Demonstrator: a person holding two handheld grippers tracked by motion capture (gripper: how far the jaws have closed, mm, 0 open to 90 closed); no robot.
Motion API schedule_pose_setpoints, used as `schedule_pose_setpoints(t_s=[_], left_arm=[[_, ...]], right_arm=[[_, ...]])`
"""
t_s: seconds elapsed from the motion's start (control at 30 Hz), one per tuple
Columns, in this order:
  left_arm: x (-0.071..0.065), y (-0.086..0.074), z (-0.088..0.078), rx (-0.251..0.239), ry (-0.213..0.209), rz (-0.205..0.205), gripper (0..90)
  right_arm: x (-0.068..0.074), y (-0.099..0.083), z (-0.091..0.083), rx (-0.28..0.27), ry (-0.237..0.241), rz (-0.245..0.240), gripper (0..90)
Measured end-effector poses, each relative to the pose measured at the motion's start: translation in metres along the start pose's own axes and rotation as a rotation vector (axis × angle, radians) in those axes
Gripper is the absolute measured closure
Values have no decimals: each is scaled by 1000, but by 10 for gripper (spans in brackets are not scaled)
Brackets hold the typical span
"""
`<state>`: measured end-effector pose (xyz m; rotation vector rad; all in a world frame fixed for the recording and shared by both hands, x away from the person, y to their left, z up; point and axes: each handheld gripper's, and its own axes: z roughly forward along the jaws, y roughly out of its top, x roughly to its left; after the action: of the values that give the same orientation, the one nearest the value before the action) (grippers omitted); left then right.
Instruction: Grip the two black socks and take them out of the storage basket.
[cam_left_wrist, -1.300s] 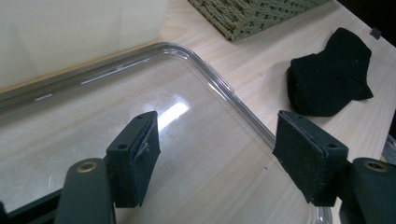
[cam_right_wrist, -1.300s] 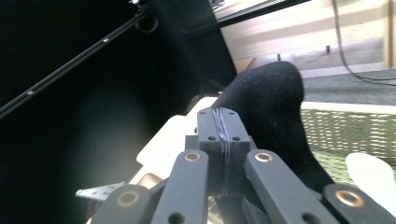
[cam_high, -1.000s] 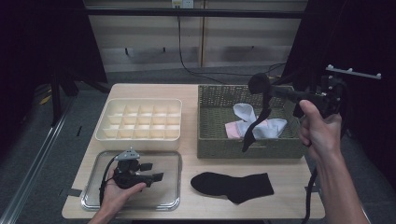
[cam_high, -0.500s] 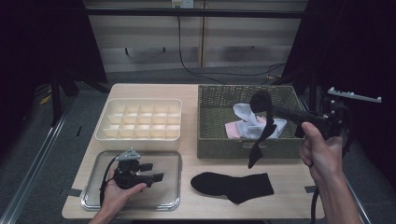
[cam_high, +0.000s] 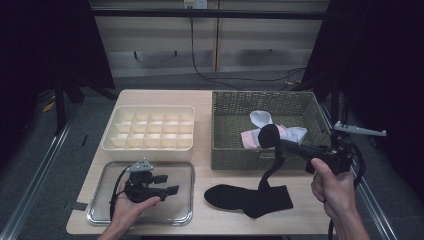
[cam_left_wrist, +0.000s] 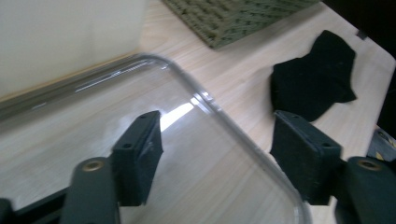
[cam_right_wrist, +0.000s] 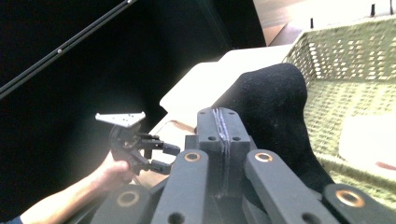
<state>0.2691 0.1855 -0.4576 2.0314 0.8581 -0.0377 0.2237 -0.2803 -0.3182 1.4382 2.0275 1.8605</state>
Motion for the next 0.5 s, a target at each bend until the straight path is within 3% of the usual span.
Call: schedule_pose_setpoints(t_s=[0.07,0.2,0.5], left_arm=[[-8,8,-3,-19,-16,33,391],[-20,25,-4,-50,-39,62,380],[-40,50,15,-60,-94,106,395]], right_arm=[[-3,-8,4,3,10,6,888],[-10,-22,11,21,16,32,888],[-23,-49,24,39,33,80,888]])
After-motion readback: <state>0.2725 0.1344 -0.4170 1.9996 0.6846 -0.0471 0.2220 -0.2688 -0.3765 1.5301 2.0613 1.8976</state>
